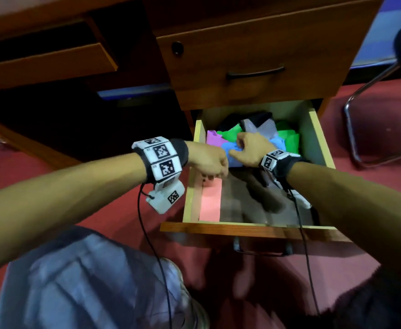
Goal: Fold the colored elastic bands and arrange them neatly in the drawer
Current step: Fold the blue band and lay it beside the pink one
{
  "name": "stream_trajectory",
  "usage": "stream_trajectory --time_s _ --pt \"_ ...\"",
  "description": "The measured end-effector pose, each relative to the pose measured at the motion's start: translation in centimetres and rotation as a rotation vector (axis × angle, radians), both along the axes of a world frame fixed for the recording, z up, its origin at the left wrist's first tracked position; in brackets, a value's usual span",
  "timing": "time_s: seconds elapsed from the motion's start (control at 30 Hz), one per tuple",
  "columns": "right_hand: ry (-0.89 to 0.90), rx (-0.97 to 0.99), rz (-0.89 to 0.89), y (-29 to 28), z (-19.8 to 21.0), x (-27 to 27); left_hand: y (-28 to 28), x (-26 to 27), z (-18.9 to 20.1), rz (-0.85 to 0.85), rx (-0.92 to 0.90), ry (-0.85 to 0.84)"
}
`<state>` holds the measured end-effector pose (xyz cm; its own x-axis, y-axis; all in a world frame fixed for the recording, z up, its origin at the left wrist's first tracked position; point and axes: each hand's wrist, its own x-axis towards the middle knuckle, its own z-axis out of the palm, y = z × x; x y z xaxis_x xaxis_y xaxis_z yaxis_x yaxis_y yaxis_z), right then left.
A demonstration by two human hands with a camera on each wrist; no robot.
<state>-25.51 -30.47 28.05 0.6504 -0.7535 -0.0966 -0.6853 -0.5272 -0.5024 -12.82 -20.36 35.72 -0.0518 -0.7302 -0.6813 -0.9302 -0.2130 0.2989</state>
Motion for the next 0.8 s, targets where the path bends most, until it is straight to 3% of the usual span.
stream_trajectory --time_s 0.13,0.27,0.33,0.47,0.63,0.8 --pt "-0.176 -0.016 0.025 1.1 2.7 -2.2 1.5 0.2 4.5 0.261 -0.424 0.077" --pt "-0.461 -0.009 -0.018 2.3 6.3 -4.4 4.0 -0.1 5.6 0.461 -0.69 0.111" --pt "-0.501 0.037 0.024 3.1 7.7 -6.0 4.7 -0.4 5.4 0.52 -0.763 0.149" --pt "-0.393 0.009 0.017 4.0 9.2 -8.0 4.6 -1.0 4.0 0.45 -0.706 0.174" --pt "-0.741 0.412 -0.113 3.8 11.3 -9.2 2.9 -2.5 4.3 0.28 -0.578 0.219" --pt "-0.815 0.603 -0.173 3.8 11.9 -9.7 1.2 -3.9 4.5 0.244 -0.554 0.498"
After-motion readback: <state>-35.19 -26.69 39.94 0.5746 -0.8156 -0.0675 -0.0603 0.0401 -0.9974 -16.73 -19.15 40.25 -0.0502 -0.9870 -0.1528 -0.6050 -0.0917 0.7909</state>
